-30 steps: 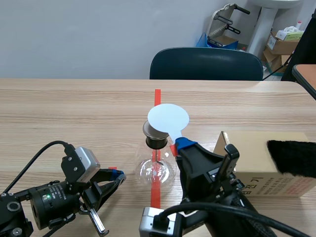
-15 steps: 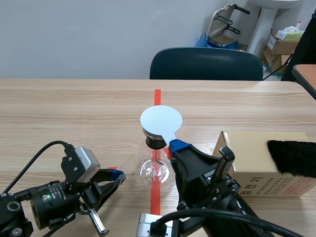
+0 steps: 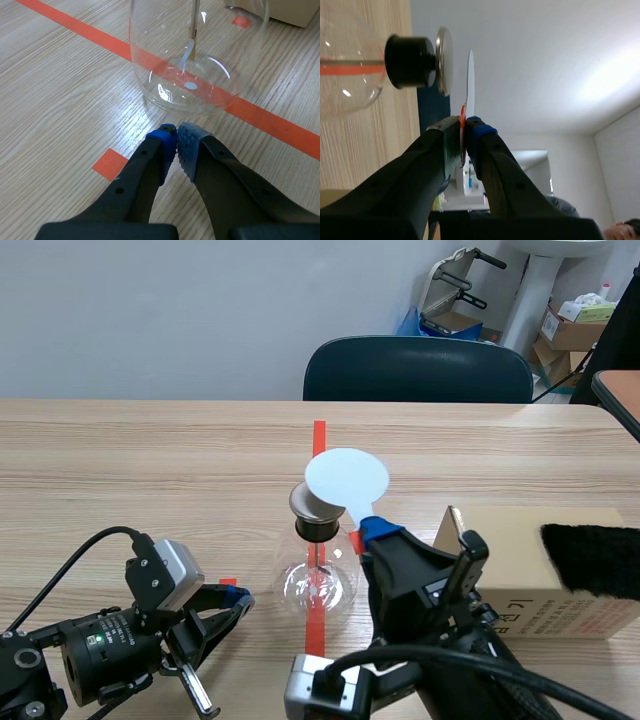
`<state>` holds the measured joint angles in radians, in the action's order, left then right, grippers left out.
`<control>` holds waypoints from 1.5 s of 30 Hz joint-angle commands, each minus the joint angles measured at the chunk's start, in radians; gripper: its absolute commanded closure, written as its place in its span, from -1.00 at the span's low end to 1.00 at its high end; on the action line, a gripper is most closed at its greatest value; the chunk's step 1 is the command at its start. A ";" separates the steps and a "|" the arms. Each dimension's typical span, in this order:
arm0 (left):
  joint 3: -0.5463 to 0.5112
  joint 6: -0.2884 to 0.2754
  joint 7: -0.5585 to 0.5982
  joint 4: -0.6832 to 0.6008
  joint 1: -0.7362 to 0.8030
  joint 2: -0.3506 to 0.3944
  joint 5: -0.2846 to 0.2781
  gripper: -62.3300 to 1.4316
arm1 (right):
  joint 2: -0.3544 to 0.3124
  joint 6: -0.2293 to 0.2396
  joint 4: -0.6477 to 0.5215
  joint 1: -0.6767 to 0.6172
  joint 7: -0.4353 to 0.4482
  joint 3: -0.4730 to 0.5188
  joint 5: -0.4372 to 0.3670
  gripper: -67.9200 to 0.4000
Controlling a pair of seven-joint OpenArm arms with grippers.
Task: Do the electroscope experiment
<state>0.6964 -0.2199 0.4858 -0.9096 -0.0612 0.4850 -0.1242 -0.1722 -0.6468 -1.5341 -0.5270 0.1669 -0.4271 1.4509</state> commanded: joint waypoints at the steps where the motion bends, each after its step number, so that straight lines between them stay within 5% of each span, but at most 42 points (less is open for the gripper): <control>1: 0.001 -0.003 0.014 -0.017 -0.003 -0.005 -0.009 0.78 | -0.002 -0.011 -0.016 0.011 -0.037 0.007 -0.003 0.94; 12: 0.001 -0.003 0.015 -0.017 -0.003 -0.005 -0.009 0.78 | -0.002 -0.011 -0.016 0.011 -0.319 0.007 -0.003 0.94; 21: 0.001 -0.003 0.018 -0.017 -0.003 -0.005 -0.009 0.78 | -0.002 -0.011 -0.016 0.011 -0.433 0.007 -0.003 0.94; 45: 0.001 -0.003 0.049 -0.017 -0.003 -0.005 -0.009 0.78 | -0.002 -0.011 -0.016 0.011 -0.442 0.007 -0.003 0.94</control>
<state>0.6964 -0.2199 0.5240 -0.9100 -0.0612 0.4850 -0.1242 -0.1722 -0.6468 -1.5341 -0.5270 -0.2707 -0.4271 1.4479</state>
